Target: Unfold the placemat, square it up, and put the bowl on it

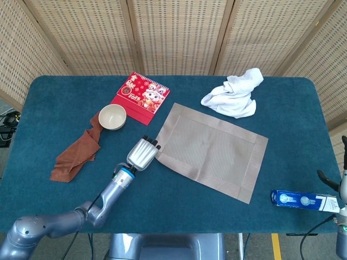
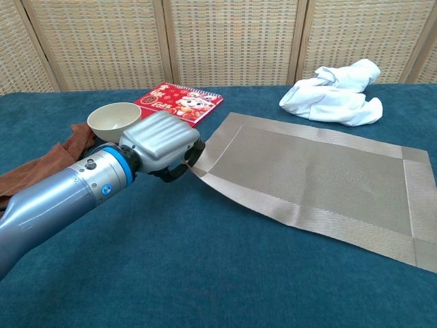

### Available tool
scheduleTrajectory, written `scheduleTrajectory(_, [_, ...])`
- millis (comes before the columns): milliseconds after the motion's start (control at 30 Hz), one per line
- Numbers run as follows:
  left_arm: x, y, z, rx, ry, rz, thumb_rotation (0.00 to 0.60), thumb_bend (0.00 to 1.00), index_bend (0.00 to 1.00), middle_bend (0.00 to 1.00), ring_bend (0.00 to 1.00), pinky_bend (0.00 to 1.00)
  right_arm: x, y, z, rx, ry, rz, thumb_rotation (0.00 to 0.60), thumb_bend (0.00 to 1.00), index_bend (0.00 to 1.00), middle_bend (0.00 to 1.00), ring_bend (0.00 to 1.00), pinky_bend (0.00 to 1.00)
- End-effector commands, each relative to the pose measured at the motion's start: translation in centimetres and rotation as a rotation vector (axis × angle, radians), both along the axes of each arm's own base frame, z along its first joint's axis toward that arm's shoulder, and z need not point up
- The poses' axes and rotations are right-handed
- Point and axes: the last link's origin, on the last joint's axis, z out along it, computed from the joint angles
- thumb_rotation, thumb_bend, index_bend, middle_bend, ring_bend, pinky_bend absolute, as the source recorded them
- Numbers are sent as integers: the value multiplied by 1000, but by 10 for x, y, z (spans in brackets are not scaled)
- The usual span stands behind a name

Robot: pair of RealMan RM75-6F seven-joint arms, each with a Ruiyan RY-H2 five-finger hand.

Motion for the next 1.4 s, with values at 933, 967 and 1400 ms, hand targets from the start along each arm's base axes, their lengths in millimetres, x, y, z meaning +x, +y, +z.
scheduleTrajectory(933, [-28,-92,55,-229,63,63,600,493,696,439,448,398,10,6,-3,15,6,34,600,293,26,0,0,0])
scheduleTrajectory(967, [-27,-95,55,-240,55,66,600,493,696,440,448,398,11,7,-4,16,6,34,600,293,26,0,0,0])
scheduleTrajectory(1400, [-26,-116,59,-307,36,35,600,495,697,442,449,398,12,7,-3,12,8,37,600,293,26,0,0,0])
